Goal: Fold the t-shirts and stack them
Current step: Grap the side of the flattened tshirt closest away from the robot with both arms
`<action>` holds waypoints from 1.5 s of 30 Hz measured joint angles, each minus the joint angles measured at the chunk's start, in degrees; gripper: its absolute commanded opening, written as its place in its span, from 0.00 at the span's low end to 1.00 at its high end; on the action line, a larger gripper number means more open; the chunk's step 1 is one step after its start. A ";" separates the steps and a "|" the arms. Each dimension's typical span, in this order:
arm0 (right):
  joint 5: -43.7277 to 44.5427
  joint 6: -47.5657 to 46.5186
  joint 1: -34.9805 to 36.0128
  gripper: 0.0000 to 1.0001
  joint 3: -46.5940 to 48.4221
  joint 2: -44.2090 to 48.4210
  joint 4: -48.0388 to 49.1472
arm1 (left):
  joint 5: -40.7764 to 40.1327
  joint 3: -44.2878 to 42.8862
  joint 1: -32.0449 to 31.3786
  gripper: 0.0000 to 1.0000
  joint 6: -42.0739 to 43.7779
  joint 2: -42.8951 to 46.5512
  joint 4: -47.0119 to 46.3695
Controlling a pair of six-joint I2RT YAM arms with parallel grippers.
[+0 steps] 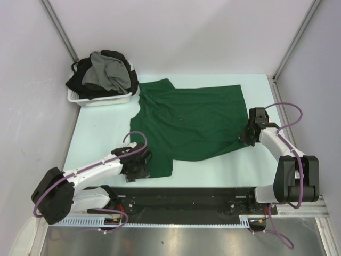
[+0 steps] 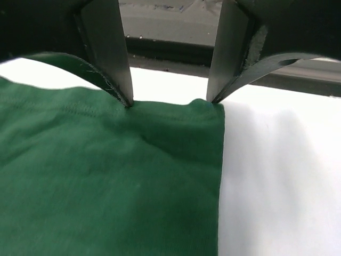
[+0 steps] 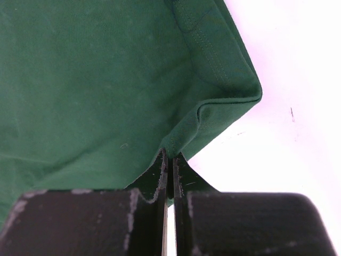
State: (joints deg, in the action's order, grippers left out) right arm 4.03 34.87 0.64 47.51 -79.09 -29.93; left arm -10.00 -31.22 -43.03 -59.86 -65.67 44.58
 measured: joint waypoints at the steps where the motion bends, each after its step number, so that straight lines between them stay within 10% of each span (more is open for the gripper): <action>1: 0.00 0.00 0.00 0.00 0.00 0.00 -0.02 | -0.35 -0.37 0.00 0.66 -0.15 -0.76 -0.02; 45: -0.94 0.00 -0.02 0.00 0.00 -0.31 0.00 | -2.80 0.35 -0.07 0.57 -4.68 0.85 4.11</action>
State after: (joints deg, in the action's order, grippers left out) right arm 3.09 34.87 0.62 47.51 -79.40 -29.93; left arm -12.80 -30.87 -43.09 -64.53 -64.82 48.69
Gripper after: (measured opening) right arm 0.032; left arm 0.613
